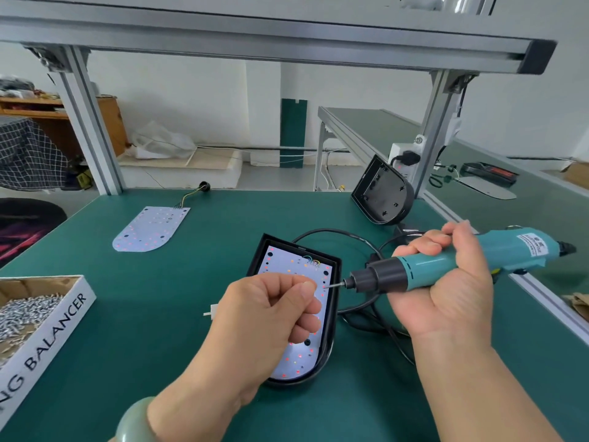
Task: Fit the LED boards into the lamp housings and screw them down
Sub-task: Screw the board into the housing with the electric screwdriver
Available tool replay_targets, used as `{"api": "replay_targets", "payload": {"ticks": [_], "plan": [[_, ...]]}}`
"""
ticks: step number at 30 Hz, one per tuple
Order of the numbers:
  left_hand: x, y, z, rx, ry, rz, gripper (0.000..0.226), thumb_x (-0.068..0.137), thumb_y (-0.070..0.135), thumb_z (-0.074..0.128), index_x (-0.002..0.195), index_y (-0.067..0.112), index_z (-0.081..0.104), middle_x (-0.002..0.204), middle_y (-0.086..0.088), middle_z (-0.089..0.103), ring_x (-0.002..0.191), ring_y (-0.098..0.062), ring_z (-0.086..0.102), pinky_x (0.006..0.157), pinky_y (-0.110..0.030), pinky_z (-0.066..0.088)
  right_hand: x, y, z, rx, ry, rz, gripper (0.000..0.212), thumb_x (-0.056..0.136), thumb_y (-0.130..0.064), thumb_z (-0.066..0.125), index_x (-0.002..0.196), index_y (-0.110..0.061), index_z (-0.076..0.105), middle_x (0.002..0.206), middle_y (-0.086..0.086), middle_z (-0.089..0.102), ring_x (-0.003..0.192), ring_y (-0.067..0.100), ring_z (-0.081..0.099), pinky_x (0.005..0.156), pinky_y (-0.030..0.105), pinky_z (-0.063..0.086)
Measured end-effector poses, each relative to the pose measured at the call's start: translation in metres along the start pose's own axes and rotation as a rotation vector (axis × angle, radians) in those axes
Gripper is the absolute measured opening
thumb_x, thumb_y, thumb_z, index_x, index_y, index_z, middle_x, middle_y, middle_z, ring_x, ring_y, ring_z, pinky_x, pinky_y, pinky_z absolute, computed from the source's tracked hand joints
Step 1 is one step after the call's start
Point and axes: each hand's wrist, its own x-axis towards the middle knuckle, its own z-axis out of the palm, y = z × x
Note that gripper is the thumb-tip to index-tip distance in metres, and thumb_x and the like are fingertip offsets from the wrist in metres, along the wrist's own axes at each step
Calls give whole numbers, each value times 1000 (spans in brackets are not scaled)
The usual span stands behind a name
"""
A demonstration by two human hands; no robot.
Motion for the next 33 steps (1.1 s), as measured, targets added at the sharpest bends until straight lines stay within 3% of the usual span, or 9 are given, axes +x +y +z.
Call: {"api": "replay_targets", "payload": {"ticks": [5,20,25,29,33], "plan": [[-1,1,7,-73,-1,-20,23,88,15,64,68,14,74,67,-5,72,52,-11,62,51,-18,50,-4,1,1,4,-38,-6,16,75,-27,66,75,-23,50,62,-12,49,49,2,45,57,18,40],[-4,2,12,-49,48,-2,27,88,18,64,62,11,68,58,-4,68,47,-10,61,44,-17,46,-8,10,0,19,-54,-21,16,88,-28,58,76,-22,51,63,-10,49,51,4,45,54,18,41],[-3,3,4,168,22,153,23,85,16,65,63,19,70,61,2,70,50,-6,63,48,-13,46,-9,11,0,-12,-78,-36,16,92,-28,54,78,-22,49,63,-10,47,51,4,44,56,19,39],[-2,2,1,168,7,148,25,87,19,64,62,17,70,60,2,69,48,-6,61,47,-13,45,-10,12,1,-15,-87,-30,17,93,-26,53,77,-21,48,63,-10,48,50,4,43,55,19,40],[-5,0,1,351,1,286,17,86,27,60,72,30,68,64,11,68,53,-2,63,49,-11,47,-9,10,0,-11,-101,-31,17,94,-27,51,79,-22,50,63,-10,47,50,4,43,54,18,39]]}}
